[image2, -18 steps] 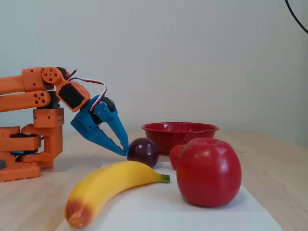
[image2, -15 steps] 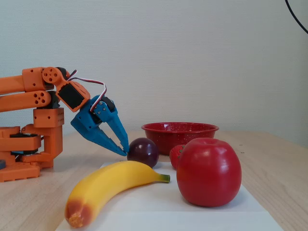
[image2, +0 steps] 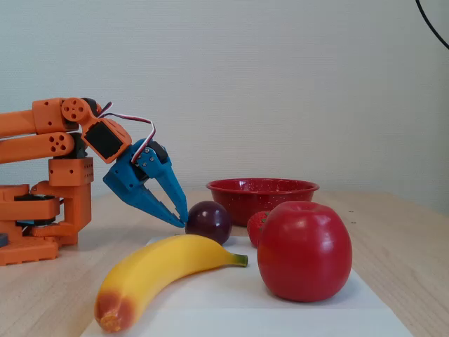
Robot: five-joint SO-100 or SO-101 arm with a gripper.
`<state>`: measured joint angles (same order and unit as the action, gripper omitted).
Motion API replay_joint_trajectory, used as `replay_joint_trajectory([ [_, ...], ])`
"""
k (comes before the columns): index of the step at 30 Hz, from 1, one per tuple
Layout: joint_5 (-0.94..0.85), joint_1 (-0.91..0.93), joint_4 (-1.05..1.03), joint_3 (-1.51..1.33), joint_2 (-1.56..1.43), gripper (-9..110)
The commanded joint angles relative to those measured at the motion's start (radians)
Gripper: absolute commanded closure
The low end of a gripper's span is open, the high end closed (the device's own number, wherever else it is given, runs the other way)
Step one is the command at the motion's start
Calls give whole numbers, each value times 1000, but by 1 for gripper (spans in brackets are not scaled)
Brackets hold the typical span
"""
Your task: Grasp the banana and put it in the red bowl
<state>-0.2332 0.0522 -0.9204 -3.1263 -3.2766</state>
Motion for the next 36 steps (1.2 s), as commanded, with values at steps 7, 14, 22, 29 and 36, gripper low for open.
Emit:
replay_joint_trajectory([
  [7, 41, -2, -5, -14, -17, 101],
  [14, 67, -12, -37, 38, 41, 101],
  [22, 67, -57, -137, 295, 249, 101],
  [29, 77, -112, -295, 545, 417, 101],
  [36, 103, -170, -422, 818, 661, 101],
])
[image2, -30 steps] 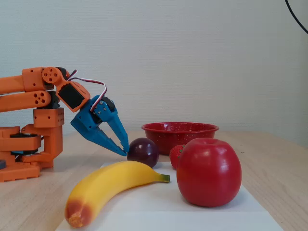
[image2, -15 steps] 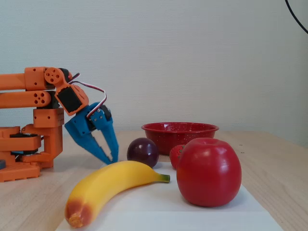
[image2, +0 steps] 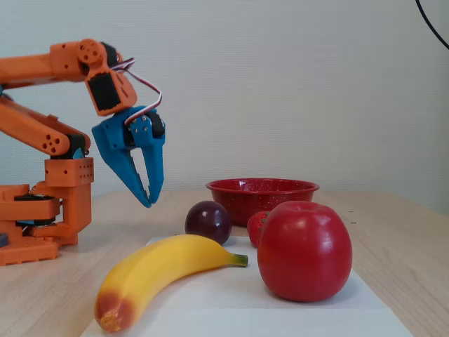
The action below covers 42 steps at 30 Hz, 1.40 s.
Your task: Grasp the banana and put it in the red bowl
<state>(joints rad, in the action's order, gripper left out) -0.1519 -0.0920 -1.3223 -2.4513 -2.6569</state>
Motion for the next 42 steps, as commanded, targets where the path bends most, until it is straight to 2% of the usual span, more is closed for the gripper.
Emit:
replay_joint_trajectory([
  [1, 26, -37, -29, 183, 77, 101],
  [14, 179, -204, -146, 575, 449, 101],
  [25, 245, -350, -150, 699, 660, 101],
  [37, 328, -433, -126, 782, 804, 84],
  [42, 371, -454, -132, 813, 841, 69],
])
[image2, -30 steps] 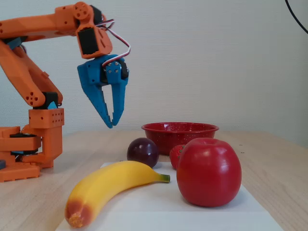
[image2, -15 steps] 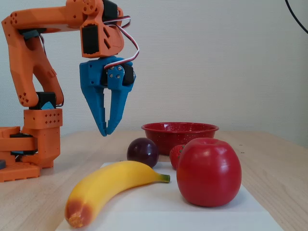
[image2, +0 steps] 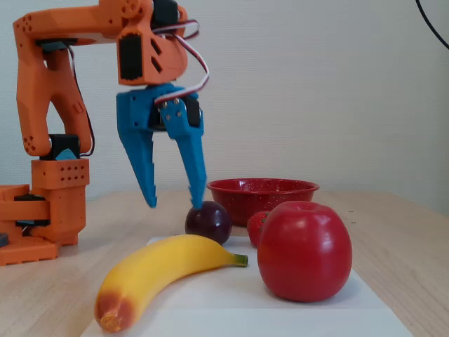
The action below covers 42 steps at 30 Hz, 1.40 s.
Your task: Grasp the banana and put it in the red bowl
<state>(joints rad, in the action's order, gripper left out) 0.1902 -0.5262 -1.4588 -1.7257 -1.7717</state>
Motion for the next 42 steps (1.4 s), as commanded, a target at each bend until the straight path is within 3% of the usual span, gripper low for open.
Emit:
replay_joint_trajectory([
  [1, 37, -25, 3, 91, -38, 66],
  [7, 77, -52, -23, 86, -17, 47],
  [14, 115, -83, -34, 67, 12, 41],
  [42, 175, -117, 138, -25, 181, 39],
])
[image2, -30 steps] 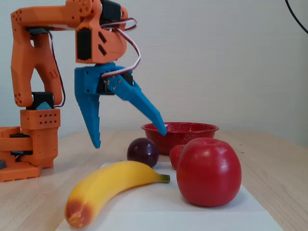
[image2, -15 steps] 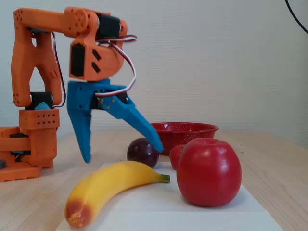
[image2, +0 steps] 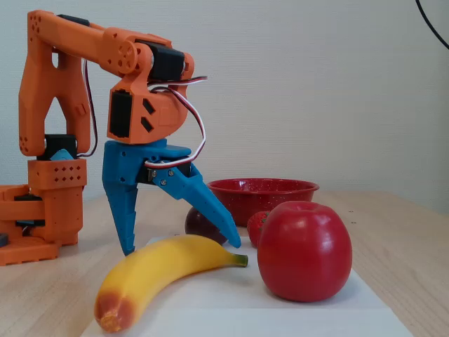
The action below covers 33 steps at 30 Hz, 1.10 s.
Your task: Grasp the banana and put it in the red bowl
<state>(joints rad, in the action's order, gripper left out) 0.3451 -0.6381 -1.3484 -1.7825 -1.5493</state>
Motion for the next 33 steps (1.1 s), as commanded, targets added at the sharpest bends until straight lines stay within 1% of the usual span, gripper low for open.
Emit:
replay_joint_trajectory([
  [1, 20, -3, 37, 28, -37, 39],
  [15, 15, 8, 149, -40, 21, 40],
  [23, 2, 14, 189, -49, 51, 44],
  [28, -12, 14, 202, -48, 54, 56],
  [33, -23, 11, 193, -38, 46, 77],
])
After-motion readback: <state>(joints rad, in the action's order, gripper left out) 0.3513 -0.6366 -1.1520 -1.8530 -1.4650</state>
